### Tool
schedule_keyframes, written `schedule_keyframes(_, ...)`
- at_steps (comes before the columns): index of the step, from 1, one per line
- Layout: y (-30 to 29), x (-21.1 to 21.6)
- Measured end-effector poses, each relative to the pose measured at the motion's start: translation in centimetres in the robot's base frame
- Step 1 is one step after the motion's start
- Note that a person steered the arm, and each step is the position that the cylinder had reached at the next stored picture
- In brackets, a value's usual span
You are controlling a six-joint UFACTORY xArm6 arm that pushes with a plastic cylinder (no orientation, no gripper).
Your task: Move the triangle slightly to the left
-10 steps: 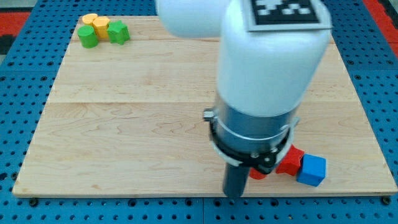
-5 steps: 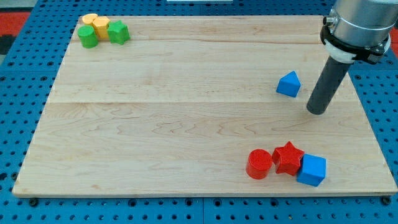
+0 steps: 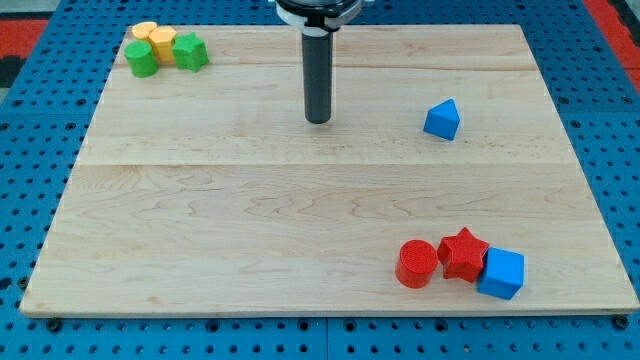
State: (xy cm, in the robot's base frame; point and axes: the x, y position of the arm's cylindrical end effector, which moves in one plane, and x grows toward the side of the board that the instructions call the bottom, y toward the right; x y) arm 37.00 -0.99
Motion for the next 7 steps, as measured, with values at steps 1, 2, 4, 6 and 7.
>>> schedule_keyframes(1, 0.0, 0.0)
schedule_keyframes(2, 1.0, 1.6)
schedule_keyframes(4, 12.5, 3.7)
schedule_keyframes(6, 22.2, 2.6)
schedule_keyframes(7, 23.5, -1.7)
